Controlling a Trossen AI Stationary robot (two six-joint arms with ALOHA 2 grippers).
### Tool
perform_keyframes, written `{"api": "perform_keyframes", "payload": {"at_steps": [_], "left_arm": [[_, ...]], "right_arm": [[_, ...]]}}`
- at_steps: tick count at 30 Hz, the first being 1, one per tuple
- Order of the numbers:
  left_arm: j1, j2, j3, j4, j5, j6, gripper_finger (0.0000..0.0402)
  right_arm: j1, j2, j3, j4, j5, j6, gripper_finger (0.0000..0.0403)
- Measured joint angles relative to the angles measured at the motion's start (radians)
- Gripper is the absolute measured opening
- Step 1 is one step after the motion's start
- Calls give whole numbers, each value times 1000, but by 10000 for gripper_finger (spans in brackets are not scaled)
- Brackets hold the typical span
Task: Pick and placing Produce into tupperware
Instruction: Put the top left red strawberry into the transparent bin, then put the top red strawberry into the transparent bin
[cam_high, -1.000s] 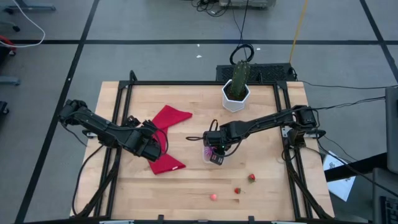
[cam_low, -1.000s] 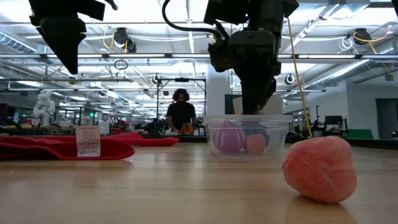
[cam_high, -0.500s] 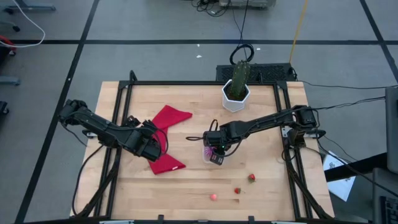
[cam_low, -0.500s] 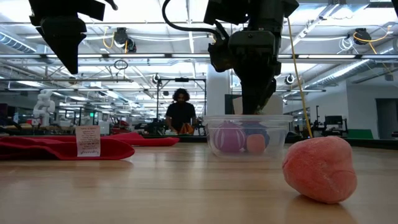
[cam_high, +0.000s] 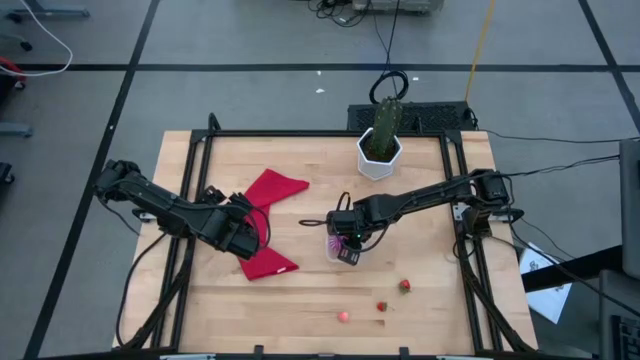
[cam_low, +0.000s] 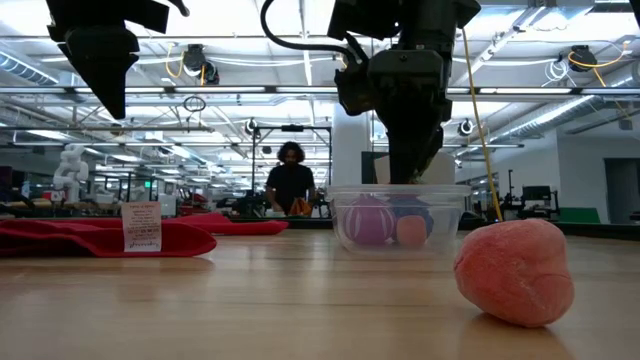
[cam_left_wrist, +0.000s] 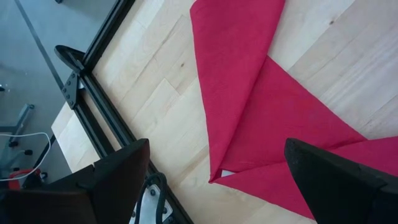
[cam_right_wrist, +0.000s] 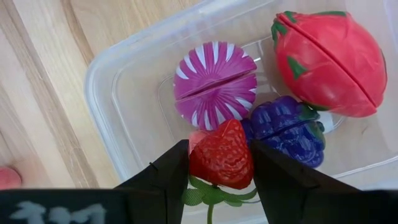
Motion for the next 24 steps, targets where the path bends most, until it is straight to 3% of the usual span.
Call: {"api": "perform_keyframes", "payload": {"at_steps": [13,24], "left_arm": [[0,0,0,0,0,0,379],[0,0,0,0,0,0,379]], "right_arm": [[0,0,0,4,0,-20,155],[0,0,0,3,1,-17,202]]}}
